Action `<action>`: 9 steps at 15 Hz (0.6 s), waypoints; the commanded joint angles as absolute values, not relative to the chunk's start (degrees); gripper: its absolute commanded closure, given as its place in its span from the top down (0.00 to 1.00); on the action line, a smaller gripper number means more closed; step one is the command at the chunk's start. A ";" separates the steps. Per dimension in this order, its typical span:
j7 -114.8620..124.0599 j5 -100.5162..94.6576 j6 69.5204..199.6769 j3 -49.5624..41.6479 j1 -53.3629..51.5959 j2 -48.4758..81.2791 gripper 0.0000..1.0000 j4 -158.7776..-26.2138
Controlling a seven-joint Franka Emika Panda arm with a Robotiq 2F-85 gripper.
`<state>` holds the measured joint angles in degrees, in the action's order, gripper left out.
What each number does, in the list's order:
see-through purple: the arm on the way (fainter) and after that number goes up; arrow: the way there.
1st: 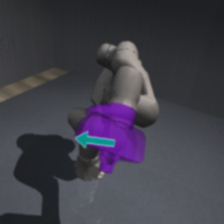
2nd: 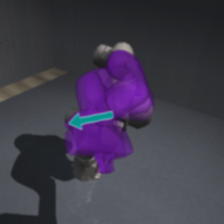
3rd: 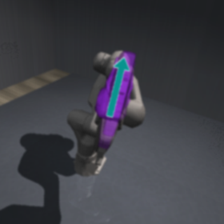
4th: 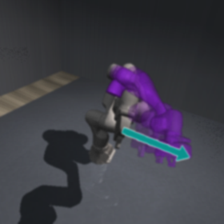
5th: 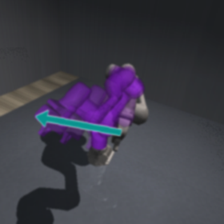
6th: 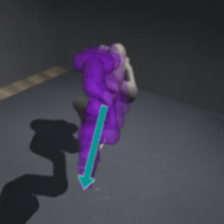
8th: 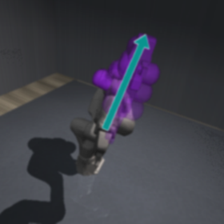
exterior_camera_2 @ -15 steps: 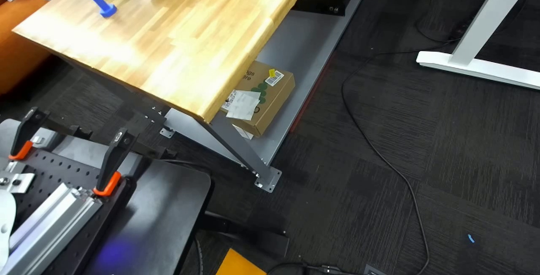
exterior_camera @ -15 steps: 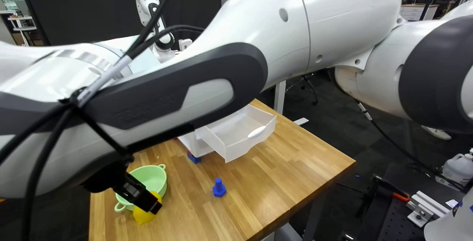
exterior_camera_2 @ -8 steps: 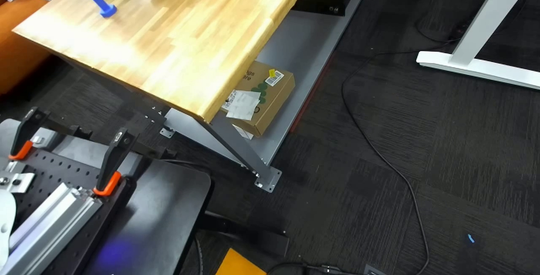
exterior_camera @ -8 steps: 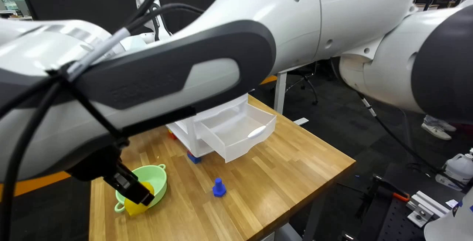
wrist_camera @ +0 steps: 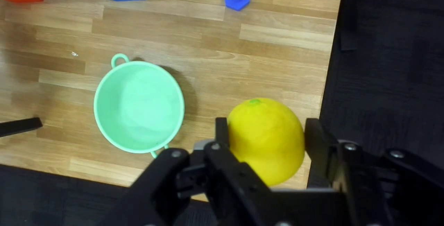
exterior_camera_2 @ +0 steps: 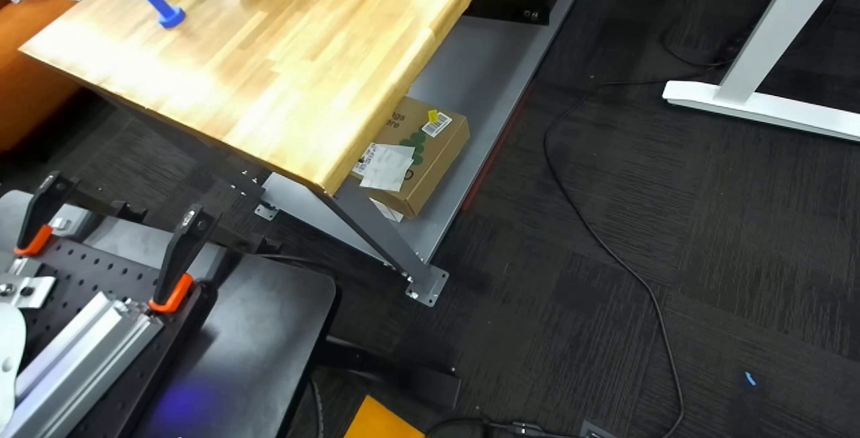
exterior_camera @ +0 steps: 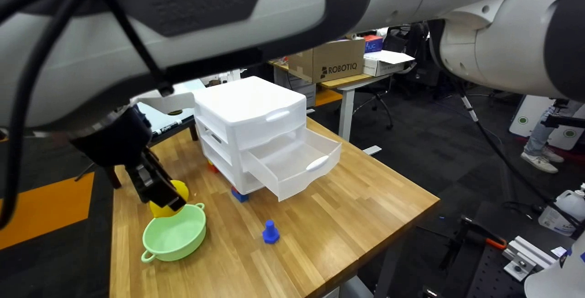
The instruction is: Pick up the lemon from the green pot then place it inside the open drawer
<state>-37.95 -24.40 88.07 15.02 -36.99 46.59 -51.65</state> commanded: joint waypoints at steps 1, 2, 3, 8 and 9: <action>-37.95 -24.40 88.06 15.03 -37.02 46.69 0.57 -51.64; -37.95 -24.40 88.06 15.03 -37.11 46.87 0.57 -51.65; -37.95 -24.40 88.06 15.03 -37.21 47.01 0.57 -51.65; -37.23 -24.91 88.81 14.96 -37.66 46.18 0.32 -52.56; -36.41 -24.98 89.63 15.01 -37.74 45.24 0.32 -53.73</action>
<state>-37.90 -24.40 88.09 15.07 -37.39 47.06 -51.58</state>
